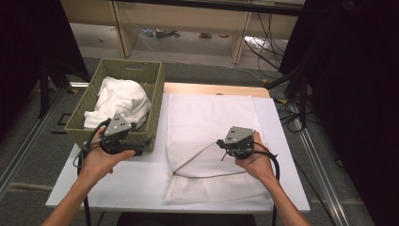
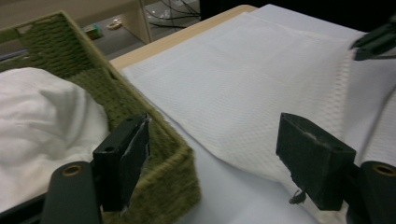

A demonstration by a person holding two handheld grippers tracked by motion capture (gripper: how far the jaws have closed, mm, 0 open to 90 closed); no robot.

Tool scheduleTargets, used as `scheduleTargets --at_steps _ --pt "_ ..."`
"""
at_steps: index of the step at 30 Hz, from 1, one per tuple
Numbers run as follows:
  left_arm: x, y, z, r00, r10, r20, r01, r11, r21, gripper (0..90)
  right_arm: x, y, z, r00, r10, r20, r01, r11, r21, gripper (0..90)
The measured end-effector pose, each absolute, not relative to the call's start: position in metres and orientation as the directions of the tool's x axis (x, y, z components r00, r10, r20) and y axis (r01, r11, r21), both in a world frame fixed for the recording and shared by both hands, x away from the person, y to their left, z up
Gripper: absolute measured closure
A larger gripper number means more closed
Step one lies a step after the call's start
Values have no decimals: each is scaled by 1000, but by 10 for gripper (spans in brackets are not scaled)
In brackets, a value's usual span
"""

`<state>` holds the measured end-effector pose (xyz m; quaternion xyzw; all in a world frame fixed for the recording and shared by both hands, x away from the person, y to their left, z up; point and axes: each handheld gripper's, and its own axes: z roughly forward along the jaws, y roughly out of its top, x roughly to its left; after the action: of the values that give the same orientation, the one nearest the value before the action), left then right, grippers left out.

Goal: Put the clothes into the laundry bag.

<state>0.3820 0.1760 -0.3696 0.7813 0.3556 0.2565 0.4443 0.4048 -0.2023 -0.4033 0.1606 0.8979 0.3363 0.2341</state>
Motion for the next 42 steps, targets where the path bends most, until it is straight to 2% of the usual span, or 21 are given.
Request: scheduleTargets --at_steps 3,8,9,10,12,16,22,30,35,38,42 --pt "400 183 -364 604 790 104 336 -370 866 259 403 -202 -404 -837 461 -294 158 718 677 897" --pt "428 195 -354 564 821 92 363 -346 865 259 404 -202 -404 -837 462 -293 160 718 677 897" --pt "433 196 -353 544 836 70 374 -316 872 259 405 -203 -405 -841 443 -309 135 726 674 897" --pt "438 200 -351 538 838 93 377 -337 863 260 405 -203 -405 -842 446 -303 142 725 674 897" --pt "448 204 -349 499 864 76 392 -303 869 269 405 -203 -405 -842 452 -295 152 723 674 897" --pt "470 217 -344 452 887 99 423 -311 851 262 406 -203 -406 -844 444 -301 143 727 671 897" --pt "499 234 -343 417 901 119 466 -324 823 250 404 -202 -407 -840 458 -292 161 723 672 897" --pt "530 243 -358 408 905 122 528 -343 777 210 406 -202 -408 -846 442 -297 149 732 664 897" --pt "551 248 -377 447 887 118 543 -373 752 180 406 -202 -408 -847 441 -298 148 733 663 897" --pt "556 246 -390 433 901 9 599 -296 744 175 406 -202 -409 -847 441 -297 150 734 663 897" --pt "562 244 -403 433 901 11 627 -310 715 155 405 -200 -410 -851 438 -290 153 735 660 897"
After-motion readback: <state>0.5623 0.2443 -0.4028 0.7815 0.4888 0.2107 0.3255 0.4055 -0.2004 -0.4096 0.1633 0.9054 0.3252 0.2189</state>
